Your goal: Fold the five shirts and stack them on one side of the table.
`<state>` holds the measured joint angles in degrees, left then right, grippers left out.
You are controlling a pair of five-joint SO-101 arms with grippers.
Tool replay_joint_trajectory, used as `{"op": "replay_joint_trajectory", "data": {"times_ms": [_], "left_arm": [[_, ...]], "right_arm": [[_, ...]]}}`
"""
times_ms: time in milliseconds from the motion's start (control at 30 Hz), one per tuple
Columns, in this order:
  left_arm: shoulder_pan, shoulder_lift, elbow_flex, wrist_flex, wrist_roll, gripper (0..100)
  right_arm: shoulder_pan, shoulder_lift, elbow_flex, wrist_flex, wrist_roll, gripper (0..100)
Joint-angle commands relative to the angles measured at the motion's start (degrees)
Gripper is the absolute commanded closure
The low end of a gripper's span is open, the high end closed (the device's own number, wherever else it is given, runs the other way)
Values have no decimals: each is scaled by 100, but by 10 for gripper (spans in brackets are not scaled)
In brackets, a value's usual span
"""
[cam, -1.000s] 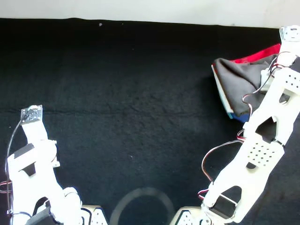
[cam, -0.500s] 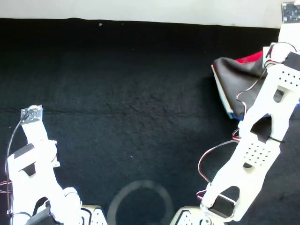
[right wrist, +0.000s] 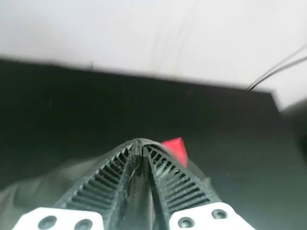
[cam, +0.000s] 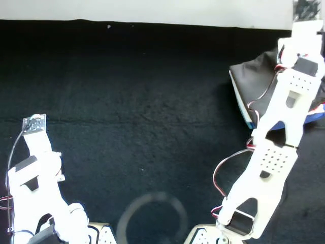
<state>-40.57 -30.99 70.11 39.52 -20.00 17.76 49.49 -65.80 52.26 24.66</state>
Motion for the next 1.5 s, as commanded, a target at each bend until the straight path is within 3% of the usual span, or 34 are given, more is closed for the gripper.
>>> {"op": "replay_joint_trajectory", "data": {"times_ms": [0, 133, 267, 667, 800, 1133, 1300, 1467], "left_arm": [[101, -84, 13, -97, -62, 992], [101, -84, 13, -97, -62, 992], [101, -84, 13, -97, -62, 992], [101, -84, 13, -97, -62, 992], [101, -84, 13, -97, -62, 992], [101, -84, 13, -97, -62, 992], [101, -84, 13, -97, -62, 992], [101, -84, 13, -97, -62, 992]], "right_arm": [[-92, -48, -75, -127, -26, 989], [-92, -48, -57, -127, -35, 965], [-31, -92, -75, -127, -35, 845], [136, -92, -1121, -48, -44, 841], [84, -101, -1789, 743, -44, 998], [-391, -40, -2712, 4215, -26, 992], [-198, 338, -2492, 4391, -18, 992], [101, 857, -2492, 3635, -18, 992]]}}
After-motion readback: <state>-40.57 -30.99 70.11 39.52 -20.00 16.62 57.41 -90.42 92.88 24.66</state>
